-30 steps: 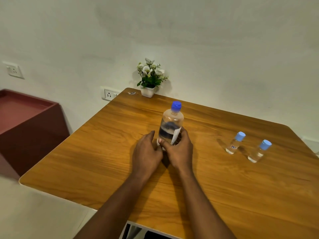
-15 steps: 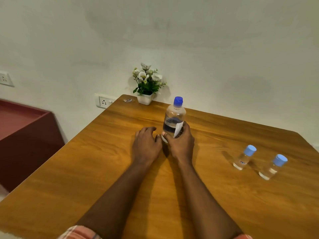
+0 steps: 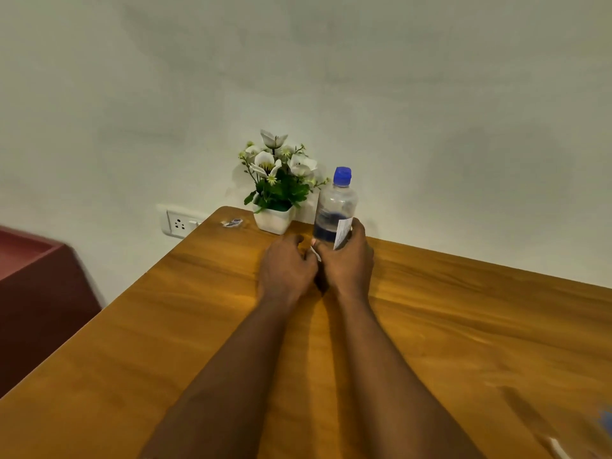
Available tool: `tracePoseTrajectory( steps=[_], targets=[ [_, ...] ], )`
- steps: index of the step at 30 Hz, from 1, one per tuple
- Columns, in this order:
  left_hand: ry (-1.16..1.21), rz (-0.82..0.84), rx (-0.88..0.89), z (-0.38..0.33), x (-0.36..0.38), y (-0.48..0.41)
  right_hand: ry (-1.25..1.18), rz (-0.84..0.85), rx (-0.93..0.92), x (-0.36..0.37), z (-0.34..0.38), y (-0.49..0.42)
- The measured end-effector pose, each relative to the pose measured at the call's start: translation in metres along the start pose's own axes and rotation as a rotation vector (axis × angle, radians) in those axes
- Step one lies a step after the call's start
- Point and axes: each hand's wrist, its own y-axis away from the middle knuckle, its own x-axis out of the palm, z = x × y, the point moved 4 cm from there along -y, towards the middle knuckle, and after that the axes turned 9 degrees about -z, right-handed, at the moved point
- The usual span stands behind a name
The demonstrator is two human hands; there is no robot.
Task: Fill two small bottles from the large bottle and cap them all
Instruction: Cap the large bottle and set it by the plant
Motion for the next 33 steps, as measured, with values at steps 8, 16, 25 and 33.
tracePoseTrajectory(
  steps=[8,16,25,33],
  targets=[
    [-0.040,-0.040,0.063,-0.001,0.026,-0.040,0.003,0.008,-0.020,0.026,-0.006,-0.038],
    [-0.046,-0.052,0.074,0.000,0.029,-0.043,0.026,0.041,-0.019,0.031,-0.008,-0.041],
    [-0.082,-0.004,0.114,-0.005,0.019,-0.022,0.114,0.078,0.029,0.008,-0.010,-0.021],
    [-0.057,0.086,0.104,-0.016,0.000,0.029,0.132,0.138,0.097,-0.036,-0.008,0.021]
  ],
)
